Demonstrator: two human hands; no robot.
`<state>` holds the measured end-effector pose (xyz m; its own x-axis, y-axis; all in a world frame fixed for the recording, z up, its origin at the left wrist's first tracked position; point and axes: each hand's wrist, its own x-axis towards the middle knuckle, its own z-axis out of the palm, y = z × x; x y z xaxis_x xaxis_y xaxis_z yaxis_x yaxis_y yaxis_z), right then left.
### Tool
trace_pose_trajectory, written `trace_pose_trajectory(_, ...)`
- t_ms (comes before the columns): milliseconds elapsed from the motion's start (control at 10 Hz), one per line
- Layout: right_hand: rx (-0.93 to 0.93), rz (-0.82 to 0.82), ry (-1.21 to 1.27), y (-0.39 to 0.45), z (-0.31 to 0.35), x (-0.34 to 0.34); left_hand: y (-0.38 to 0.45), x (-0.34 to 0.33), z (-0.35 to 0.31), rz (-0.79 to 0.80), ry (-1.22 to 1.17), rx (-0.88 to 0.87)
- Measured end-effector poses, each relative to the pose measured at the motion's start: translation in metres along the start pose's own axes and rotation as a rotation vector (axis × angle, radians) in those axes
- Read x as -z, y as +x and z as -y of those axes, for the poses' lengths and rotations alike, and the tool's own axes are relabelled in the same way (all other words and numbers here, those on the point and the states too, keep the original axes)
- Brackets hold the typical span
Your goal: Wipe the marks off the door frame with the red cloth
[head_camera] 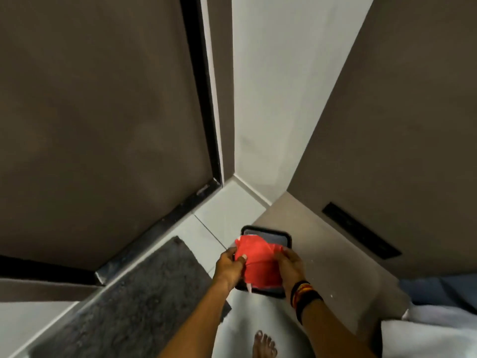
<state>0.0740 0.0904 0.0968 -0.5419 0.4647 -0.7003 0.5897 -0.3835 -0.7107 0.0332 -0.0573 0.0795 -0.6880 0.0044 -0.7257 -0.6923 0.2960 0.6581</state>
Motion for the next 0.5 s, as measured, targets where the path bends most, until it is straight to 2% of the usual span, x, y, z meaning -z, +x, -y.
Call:
trace_pose_trajectory(100, -0.048, -0.045, 0.042, 0.038, -0.03, 0.007, 0.032, -0.023, 0.024, 0.049, -0.006, 0.03)
trace_pose_trajectory(300, -0.059, -0.16, -0.023, 0.102, -0.06, 0.014, 0.094, -0.053, 0.049, 0.176, 0.009, 0.022)
trace_pose_trajectory(400, -0.058, -0.149, -0.056, 0.12, -0.071, 0.017, 0.113, -0.055, 0.068, 0.137, 0.046, -0.009)
trace_pose_trajectory(500, -0.08, -0.106, -0.138, 0.119, -0.079, 0.016, 0.108, -0.046, 0.078, 0.014, 0.187, -0.033)
